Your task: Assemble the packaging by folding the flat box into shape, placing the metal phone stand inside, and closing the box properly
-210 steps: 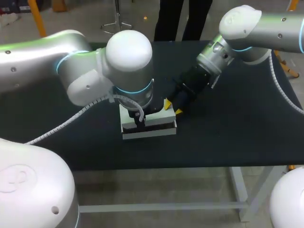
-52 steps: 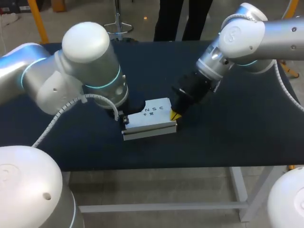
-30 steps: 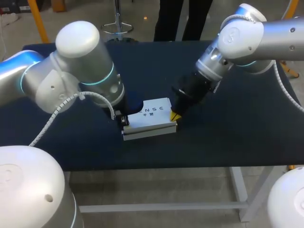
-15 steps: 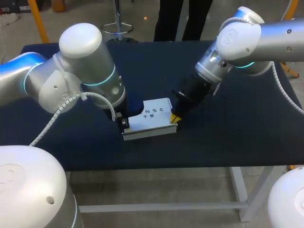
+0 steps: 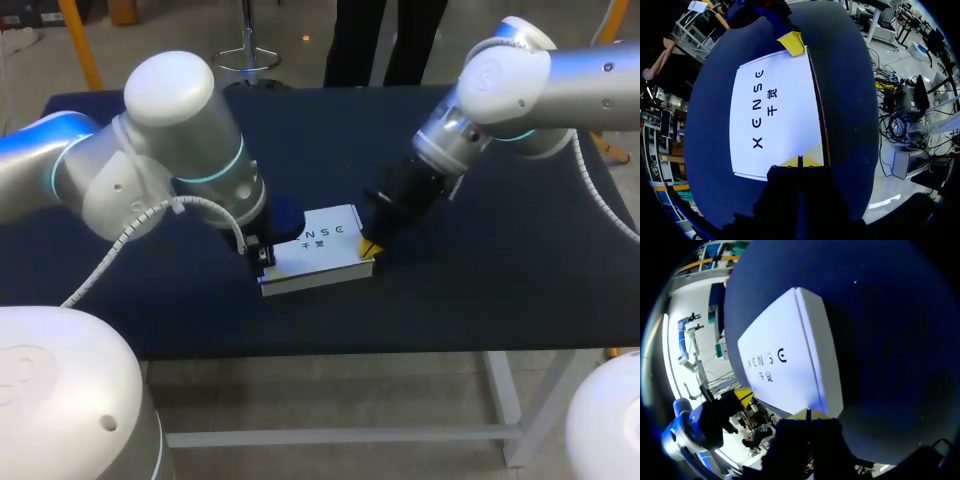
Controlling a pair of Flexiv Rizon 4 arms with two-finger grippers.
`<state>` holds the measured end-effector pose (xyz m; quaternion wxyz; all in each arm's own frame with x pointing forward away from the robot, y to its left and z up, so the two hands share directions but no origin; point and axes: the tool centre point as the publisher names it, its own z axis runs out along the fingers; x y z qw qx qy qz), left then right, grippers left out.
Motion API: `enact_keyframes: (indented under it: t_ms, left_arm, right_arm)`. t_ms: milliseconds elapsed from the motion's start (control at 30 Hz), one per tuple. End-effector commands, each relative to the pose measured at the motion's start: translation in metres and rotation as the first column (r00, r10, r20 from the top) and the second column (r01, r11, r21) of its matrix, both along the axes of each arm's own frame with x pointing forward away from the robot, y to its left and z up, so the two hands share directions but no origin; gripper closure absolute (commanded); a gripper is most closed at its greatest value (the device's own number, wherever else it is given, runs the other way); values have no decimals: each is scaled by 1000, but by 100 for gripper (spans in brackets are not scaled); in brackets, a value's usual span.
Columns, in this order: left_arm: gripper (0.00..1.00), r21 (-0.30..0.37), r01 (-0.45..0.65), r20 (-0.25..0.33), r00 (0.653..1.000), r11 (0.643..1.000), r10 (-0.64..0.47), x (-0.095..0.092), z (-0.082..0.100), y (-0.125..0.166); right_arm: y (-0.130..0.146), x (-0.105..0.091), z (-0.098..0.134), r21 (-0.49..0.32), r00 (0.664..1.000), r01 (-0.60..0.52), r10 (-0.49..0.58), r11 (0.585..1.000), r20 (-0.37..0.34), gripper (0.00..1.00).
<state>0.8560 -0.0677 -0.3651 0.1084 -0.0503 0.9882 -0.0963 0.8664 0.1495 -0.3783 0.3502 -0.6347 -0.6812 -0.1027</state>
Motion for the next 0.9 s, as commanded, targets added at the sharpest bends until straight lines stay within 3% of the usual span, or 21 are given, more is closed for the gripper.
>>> enact_keyframes:
  t_ms: [33,500,833,867,900]
  left_arm:
    - [100,9,-4,21,1000,1000,4,-8,8,0]
    - [100,15,0,-43,999,1000,1,-2,-16,-5]
    - [100,33,-16,44,999,999,14,-17,22,-9]
    - [90,37,-19,49,999,999,17,-20,26,-11]
    - [64,40,-21,51,999,999,19,-22,29,-13]
  right_arm:
    - [-2,-11,9,-6,999,18,-18,1000,35,100]
    - [-4,-2,-22,-11,999,14,-15,1000,-41,100]
    - [-19,-17,18,47,998,19,-22,999,65,98]
    - [-22,-18,22,51,997,22,-26,998,75,93]
    - [-25,-20,26,54,996,27,-32,998,87,90]
